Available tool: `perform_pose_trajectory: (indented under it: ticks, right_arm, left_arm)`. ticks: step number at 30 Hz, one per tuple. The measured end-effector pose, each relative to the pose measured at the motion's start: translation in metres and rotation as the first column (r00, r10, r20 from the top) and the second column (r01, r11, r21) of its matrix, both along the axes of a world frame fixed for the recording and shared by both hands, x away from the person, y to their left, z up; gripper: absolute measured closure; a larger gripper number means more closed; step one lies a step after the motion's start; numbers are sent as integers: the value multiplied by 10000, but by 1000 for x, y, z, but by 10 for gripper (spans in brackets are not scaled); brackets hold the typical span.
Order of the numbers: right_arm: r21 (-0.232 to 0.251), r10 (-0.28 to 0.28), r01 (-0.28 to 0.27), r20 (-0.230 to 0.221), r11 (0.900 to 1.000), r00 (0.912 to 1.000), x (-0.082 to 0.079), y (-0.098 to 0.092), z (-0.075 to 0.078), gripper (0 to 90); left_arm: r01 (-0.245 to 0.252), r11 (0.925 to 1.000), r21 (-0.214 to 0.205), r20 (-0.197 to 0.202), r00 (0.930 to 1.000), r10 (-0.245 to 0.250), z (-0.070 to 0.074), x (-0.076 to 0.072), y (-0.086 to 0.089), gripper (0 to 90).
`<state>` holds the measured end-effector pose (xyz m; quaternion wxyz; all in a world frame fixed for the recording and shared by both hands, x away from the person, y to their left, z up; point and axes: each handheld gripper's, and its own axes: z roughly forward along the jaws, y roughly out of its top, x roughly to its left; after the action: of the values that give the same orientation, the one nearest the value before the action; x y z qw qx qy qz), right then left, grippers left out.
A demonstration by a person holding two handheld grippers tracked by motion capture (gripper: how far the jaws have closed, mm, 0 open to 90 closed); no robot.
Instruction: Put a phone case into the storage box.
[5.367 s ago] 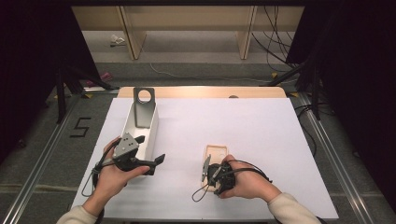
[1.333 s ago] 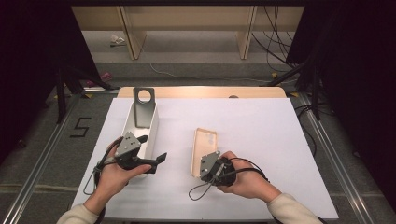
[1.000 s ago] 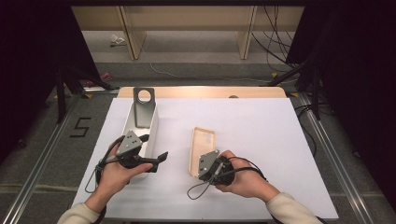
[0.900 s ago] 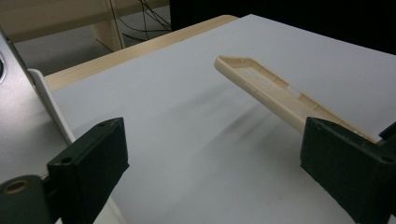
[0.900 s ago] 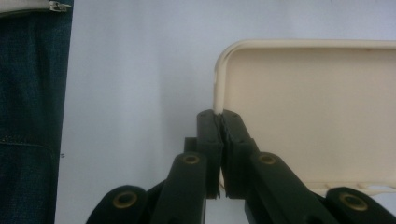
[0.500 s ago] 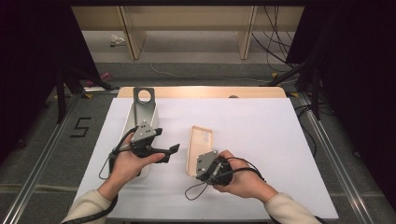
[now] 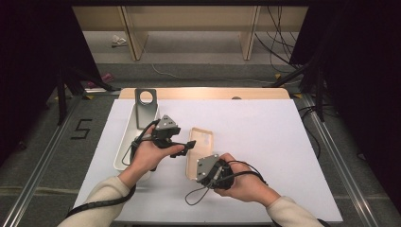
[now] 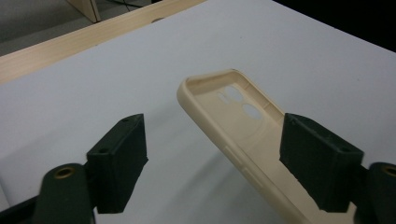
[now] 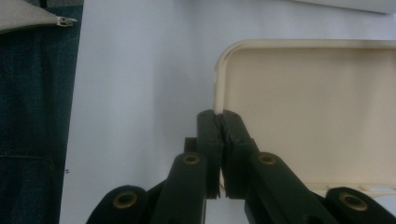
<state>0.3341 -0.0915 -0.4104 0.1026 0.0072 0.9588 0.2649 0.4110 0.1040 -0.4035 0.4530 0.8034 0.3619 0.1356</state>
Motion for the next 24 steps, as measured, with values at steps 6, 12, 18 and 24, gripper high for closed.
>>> perform_pose_trajectory:
  ticks: [6,12,18,24]
  right_arm:
    - [-79,0,1,105,10000,9999,-1,1,0,879]
    - [7,11,-11,166,10000,9999,-2,1,2,879]
    - [24,90,-90,203,10000,9998,-3,2,3,879]
    - [54,100,-102,294,9999,9995,-3,2,3,879]
  left_arm:
    - [-250,9994,220,-535,9982,261,-1,8,-8,354]
    - [-474,9986,225,-1010,9937,495,1,15,-12,444]
    - [-687,9976,91,-1452,9870,693,1,22,-12,552]
    - [-929,9954,-218,-1995,9760,867,1,24,-12,644]
